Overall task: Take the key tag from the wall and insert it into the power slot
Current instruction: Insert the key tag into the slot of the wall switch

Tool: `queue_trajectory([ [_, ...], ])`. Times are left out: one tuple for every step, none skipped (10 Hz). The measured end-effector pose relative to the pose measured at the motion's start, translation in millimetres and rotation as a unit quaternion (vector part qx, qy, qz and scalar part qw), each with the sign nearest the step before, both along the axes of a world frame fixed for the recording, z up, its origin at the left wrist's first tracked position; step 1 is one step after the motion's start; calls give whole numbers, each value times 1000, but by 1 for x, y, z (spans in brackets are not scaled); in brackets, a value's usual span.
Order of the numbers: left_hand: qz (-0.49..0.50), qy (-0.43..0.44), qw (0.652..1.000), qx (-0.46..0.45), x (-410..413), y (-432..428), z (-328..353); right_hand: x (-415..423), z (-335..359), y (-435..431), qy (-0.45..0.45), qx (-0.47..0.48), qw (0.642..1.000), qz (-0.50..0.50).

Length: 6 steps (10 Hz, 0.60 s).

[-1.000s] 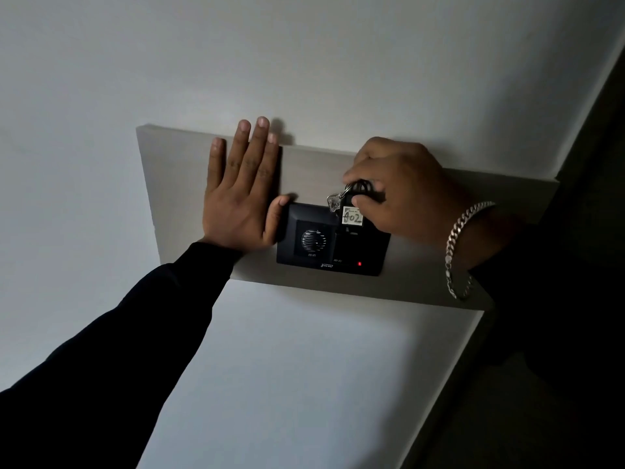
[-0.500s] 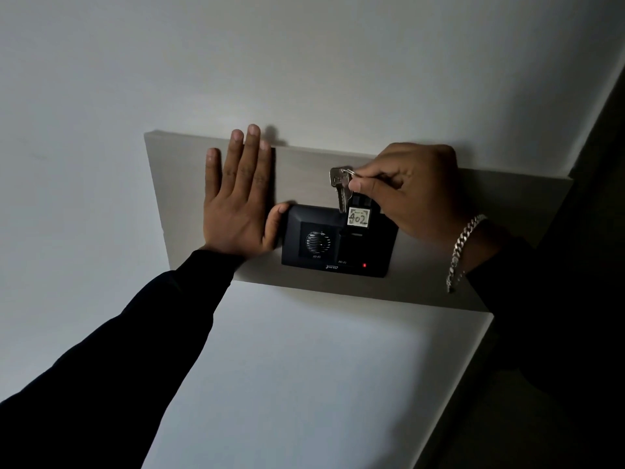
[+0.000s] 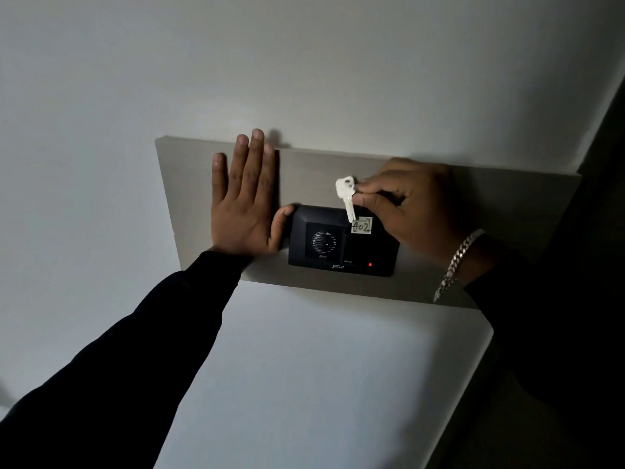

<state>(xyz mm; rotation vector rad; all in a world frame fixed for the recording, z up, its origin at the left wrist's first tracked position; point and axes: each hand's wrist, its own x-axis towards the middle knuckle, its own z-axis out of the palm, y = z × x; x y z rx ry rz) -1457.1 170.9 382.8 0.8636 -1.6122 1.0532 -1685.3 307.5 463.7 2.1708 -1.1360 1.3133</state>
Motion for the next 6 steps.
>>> queue_trajectory([
  [3,-1,1000,1,0,-1,0,0,-7,0,-4,-16,1000,-2],
  [10,-6,1000,7,1,0,1,0,-9,1,0,-23,1000,-5],
  [12,-13,999,37,3,3,4,1,-13,3,9,-34,999,-15],
  [16,-15,997,72,3,13,6,2,-13,10,26,-26,999,-28],
  [-11,-7,994,112,6,30,12,4,-10,19,57,5,997,-48],
  [-58,-6,988,145,4,49,28,2,1,42,47,0,996,-72],
])
